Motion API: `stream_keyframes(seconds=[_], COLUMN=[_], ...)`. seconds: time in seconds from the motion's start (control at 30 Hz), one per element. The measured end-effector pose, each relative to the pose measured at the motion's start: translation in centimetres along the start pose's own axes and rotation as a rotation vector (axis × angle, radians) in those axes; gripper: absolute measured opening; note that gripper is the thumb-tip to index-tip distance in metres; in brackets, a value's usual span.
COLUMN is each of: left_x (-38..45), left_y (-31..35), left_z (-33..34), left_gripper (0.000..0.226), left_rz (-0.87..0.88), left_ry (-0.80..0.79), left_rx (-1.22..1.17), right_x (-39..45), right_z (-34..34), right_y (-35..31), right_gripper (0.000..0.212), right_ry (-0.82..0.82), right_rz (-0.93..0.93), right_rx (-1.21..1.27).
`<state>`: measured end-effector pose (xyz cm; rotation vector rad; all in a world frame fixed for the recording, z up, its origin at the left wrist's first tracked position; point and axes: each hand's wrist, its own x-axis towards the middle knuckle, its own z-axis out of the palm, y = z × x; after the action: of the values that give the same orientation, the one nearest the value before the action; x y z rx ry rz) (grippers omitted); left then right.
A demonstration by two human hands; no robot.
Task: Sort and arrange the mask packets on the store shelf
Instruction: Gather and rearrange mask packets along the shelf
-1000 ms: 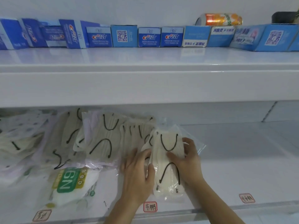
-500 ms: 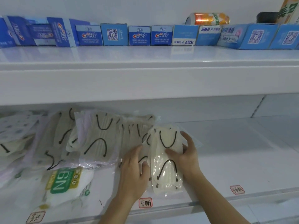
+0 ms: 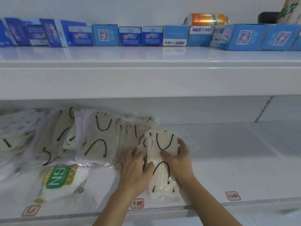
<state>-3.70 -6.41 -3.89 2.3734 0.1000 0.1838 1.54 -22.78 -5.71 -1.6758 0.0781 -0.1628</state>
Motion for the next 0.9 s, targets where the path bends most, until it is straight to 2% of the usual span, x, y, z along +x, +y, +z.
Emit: stream_keyframes(seconds=[0.13, 0.23, 0.33, 0.43, 0.53, 0.57, 0.63, 0.67, 0.7, 0.8, 0.83, 0.9], left_x=[-0.2, -0.6, -1.2, -1.4, -1.4, -1.3, -1.2, -1.0, -0.9, -0.4, -0.1, 0.2], left_y=[0.6, 1.8, 3.3, 4.0, 5.1, 5.9, 7.6, 8.9, 10.8, 15.6, 16.5, 18.1], left_z=[0.0, 0.6, 1.3, 2.0, 2.4, 2.9, 3.5, 4.2, 4.9, 8.0, 9.4, 12.3], left_gripper=[0.018, 0.036, 0.042, 0.052, 0.056, 0.054, 0.055, 0.054, 0.053, 0.063, 0.065, 0.069], left_rz=[-0.012, -0.038, -0.087, -0.123, -0.218, -0.195, -0.023, 0.062, 0.073, -0.134, -0.177, -0.205], left_ry=[0.183, 0.21, 0.242, 0.192, 0.186, 0.232, 0.319, 0.315, 0.218, -0.302, -0.397, -0.433], left_rx=[-0.09, -0.042, 0.044, 0.121, 0.195, 0.234, 0.256, 0.175, 0.011, -0.473, -0.566, -0.686], right_x=[-0.1, -0.2, 0.0, 0.5, 1.8, 2.3, 3.1, 3.4, 3.6, 3.9, 3.9, 3.5], right_z=[0.0, 0.1, -0.6, -3.1, -7.1, -8.8, -11.5, -13.1, -14.8, -19.9, -21.7, -25.0], right_y=[0.0, 0.0, -0.2, -0.6, -0.8, -0.9, -1.6, -1.8, -2.1, -2.3, -2.1, -1.9], right_gripper=[0.055, 0.053, 0.055, 0.056, 0.054, 0.052, 0.049, 0.047, 0.046, 0.043, 0.041, 0.041], right_ry=[0.028, 0.025, 0.013, 0.034, 0.066, 0.051, -0.012, -0.03, -0.041, -0.023, -0.004, 0.051], right_rz=[-0.01, -0.007, -0.023, -0.056, -0.009, 0.038, 0.119, 0.148, 0.167, 0.175, 0.166, 0.136], right_rx=[0.031, 0.041, 0.05, 0.03, 0.081, 0.136, 0.248, 0.293, 0.346, 0.468, 0.464, 0.395])
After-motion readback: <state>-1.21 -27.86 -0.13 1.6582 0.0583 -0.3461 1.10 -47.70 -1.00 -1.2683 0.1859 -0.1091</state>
